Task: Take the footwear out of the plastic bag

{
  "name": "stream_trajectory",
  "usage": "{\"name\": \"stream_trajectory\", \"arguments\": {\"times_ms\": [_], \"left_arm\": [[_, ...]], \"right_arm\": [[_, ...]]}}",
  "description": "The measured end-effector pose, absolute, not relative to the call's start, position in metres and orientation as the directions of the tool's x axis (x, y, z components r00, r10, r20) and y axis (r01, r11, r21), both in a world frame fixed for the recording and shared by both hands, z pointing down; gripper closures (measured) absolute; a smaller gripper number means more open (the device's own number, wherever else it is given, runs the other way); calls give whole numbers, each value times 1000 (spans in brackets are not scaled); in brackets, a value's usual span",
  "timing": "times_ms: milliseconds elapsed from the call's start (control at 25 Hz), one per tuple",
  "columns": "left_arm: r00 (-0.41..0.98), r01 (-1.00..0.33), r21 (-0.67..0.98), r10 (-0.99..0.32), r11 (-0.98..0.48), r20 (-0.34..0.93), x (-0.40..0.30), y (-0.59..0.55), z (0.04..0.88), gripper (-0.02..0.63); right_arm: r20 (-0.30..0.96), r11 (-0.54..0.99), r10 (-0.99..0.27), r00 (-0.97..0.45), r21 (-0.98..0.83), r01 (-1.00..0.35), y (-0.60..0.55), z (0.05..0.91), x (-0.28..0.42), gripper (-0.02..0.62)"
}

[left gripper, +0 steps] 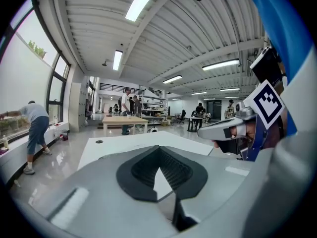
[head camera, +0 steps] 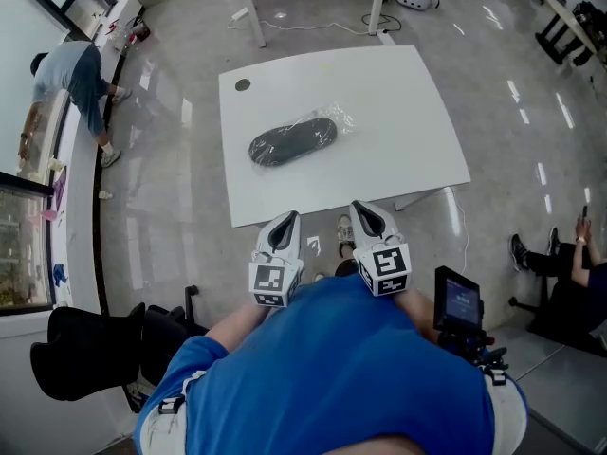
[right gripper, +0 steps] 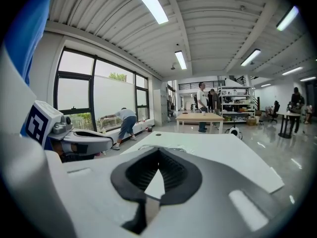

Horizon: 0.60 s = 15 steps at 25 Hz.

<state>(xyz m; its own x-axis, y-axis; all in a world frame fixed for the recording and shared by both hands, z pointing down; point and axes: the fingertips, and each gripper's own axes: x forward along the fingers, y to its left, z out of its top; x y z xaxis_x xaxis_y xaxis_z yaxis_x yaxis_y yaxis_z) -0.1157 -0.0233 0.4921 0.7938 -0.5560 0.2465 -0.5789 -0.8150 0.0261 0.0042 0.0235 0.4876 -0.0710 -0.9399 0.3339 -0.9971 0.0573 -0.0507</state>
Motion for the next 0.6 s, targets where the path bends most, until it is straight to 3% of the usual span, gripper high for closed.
{"name": "stream_trajectory", "arguments": {"times_ms": [600], "left_arm": [[682, -688, -33, -662, -725, 312, -53, -142, 508, 598]], "right_arm": [[369, 178, -905, -212, -125, -976, -100, 509, 84, 592]]}}
